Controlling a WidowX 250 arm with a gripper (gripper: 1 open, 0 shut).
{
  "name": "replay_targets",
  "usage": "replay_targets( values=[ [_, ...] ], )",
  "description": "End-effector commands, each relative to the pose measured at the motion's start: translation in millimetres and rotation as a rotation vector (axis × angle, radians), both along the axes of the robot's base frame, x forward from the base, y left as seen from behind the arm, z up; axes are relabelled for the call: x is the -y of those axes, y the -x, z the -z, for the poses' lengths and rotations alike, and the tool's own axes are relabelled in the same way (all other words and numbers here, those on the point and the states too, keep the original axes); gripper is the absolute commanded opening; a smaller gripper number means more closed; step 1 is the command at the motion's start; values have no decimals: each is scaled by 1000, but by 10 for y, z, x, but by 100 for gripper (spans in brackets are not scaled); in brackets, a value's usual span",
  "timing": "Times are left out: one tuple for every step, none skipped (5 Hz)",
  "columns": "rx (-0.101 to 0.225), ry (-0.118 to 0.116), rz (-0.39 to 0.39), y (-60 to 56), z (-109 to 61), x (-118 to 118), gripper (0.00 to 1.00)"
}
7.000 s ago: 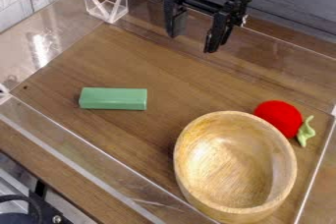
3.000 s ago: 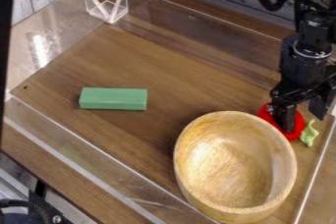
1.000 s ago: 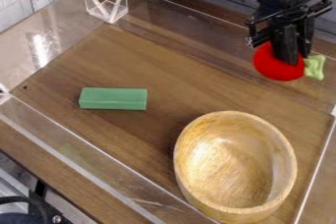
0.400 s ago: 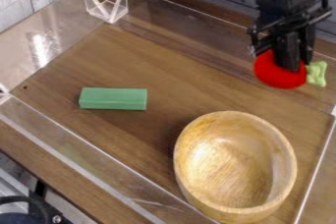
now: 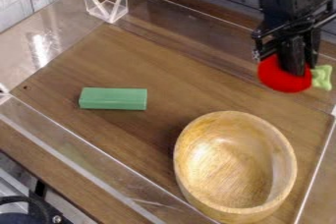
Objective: Move the red object to the left side of the table
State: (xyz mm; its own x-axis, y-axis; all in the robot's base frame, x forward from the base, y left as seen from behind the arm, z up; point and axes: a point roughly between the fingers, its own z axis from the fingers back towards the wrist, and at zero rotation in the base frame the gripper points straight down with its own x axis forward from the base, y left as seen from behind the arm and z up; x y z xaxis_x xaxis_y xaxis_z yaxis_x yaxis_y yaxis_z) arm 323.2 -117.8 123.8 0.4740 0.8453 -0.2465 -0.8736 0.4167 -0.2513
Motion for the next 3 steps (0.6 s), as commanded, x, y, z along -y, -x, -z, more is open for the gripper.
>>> replay_targets(
  values=[
    [80,20,5,8,-247,44,0],
    [84,24,0,20,-245,51,0],
    [88,28,-5,24,-240,62,0]
  ],
)
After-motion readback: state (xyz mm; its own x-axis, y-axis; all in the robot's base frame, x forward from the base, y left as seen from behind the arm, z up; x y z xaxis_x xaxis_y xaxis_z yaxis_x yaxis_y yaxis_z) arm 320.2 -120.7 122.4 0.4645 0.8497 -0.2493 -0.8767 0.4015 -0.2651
